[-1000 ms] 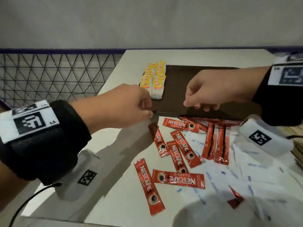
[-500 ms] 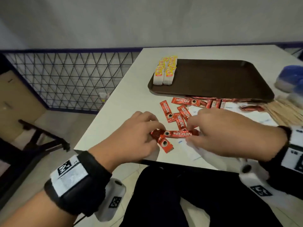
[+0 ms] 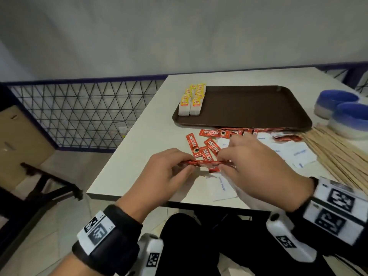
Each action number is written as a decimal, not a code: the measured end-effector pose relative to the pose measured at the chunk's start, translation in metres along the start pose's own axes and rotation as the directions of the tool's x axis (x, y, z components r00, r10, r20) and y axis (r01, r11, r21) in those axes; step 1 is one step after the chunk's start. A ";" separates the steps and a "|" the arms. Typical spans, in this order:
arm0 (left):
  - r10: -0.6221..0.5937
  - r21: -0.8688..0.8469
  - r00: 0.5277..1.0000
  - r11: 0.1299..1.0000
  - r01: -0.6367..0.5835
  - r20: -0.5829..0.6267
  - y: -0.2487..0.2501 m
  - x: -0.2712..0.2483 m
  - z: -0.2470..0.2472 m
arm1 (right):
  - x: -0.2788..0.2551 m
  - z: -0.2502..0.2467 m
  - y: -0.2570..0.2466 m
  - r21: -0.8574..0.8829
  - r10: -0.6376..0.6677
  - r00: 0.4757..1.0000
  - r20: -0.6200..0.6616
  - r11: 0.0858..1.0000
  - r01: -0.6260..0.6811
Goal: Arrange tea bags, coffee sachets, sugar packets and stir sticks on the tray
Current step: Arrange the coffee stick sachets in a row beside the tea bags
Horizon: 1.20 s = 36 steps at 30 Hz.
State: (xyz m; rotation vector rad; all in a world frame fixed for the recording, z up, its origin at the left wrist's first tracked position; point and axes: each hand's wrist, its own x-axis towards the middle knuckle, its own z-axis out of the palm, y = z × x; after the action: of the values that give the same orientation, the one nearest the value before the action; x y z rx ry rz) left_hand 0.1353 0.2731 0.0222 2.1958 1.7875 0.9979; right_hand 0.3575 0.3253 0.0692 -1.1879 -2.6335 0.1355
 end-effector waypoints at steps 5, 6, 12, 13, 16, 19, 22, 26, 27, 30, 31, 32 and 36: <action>-0.261 -0.430 0.958 0.883 0.186 -0.122 0.023 -0.001 0.013 | -0.029 -0.014 0.005 0.425 0.162 0.983 -0.081 0.898 -0.113; -0.323 -0.528 0.940 0.820 0.219 -0.112 0.031 0.001 0.016 | -0.032 -0.009 0.006 0.547 0.194 0.979 -0.063 0.827 -0.128; -0.475 -0.784 0.873 0.582 0.215 -0.114 0.054 0.011 0.033 | -0.038 0.036 0.008 0.859 0.379 0.911 -0.162 0.508 -0.059; -0.473 -0.782 0.872 0.588 0.207 -0.125 0.054 0.010 0.034 | -0.039 0.040 0.009 0.878 0.390 0.906 -0.168 0.477 -0.043; -0.490 -0.783 0.859 0.589 0.200 -0.148 0.053 0.007 0.037 | -0.043 0.045 0.011 0.921 0.401 0.898 -0.180 0.389 0.010; -0.472 -0.777 0.865 0.604 0.178 -0.169 0.048 0.007 0.040 | -0.042 0.043 0.014 0.934 0.437 0.867 -0.239 0.347 0.082; -0.437 -0.777 0.894 0.595 0.207 -0.097 0.045 0.008 0.040 | -0.040 0.042 0.016 0.950 0.482 0.844 -0.237 0.299 0.096; -0.315 -0.788 0.946 0.561 0.255 0.082 0.055 0.013 0.038 | -0.040 0.043 0.015 0.909 0.415 0.853 -0.315 0.391 0.146; -0.304 -0.793 0.948 0.553 0.257 0.096 0.055 0.013 0.039 | -0.041 0.044 0.016 0.886 0.393 0.852 -0.346 0.435 0.159; -0.330 -0.824 0.937 0.495 0.276 0.116 0.055 0.016 0.039 | -0.042 0.045 0.017 0.865 0.350 0.862 -0.368 0.469 0.178; -0.339 -0.832 0.934 0.481 0.277 0.115 0.053 0.016 0.040 | -0.041 0.045 0.016 0.880 0.344 0.874 -0.342 0.442 0.171; -0.354 -0.838 0.928 0.466 0.284 0.118 0.052 0.017 0.039 | -0.041 0.044 0.015 0.901 0.343 0.888 -0.307 0.407 0.154; -0.338 -0.835 0.925 0.448 0.320 0.173 0.052 0.016 0.037 | -0.039 0.044 0.013 0.909 0.334 0.901 -0.277 0.396 0.133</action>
State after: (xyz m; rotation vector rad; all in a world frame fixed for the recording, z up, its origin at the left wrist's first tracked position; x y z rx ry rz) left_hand 0.2002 0.2842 0.0258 1.1471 1.1865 1.3832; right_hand 0.3804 0.3049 0.0175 -0.7875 -1.5685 1.0863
